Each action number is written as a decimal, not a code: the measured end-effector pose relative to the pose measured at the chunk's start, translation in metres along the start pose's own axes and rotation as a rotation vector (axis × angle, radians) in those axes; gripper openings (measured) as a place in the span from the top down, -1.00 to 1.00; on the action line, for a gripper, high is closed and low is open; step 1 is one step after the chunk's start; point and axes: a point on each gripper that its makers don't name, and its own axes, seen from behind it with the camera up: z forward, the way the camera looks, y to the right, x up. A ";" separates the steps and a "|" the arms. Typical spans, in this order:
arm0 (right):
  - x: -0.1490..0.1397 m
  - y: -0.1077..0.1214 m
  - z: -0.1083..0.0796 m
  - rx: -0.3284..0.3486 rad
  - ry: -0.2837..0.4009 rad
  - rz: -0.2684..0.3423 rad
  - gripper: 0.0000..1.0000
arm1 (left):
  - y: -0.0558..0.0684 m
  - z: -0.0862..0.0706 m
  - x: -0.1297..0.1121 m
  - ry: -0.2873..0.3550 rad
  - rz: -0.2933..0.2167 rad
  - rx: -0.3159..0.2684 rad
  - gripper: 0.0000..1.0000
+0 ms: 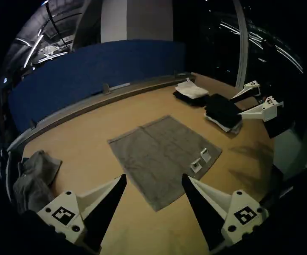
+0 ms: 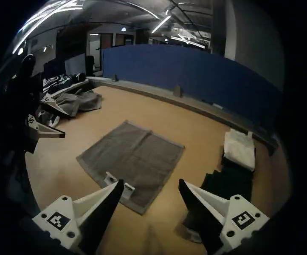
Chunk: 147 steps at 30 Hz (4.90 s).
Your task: Fold towel
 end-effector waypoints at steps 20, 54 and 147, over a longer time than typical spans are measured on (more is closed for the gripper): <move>-0.081 -0.013 0.061 0.033 -0.168 -0.026 -0.93 | 0.010 0.056 -0.085 -0.195 -0.018 -0.056 -0.93; -0.129 -0.022 0.077 0.099 -0.309 -0.025 0.30 | 0.012 0.067 -0.116 -0.339 0.018 -0.043 -0.27; -0.038 -0.041 -0.046 0.103 -0.175 0.034 0.82 | 0.060 -0.039 -0.043 -0.299 -0.067 -0.023 0.75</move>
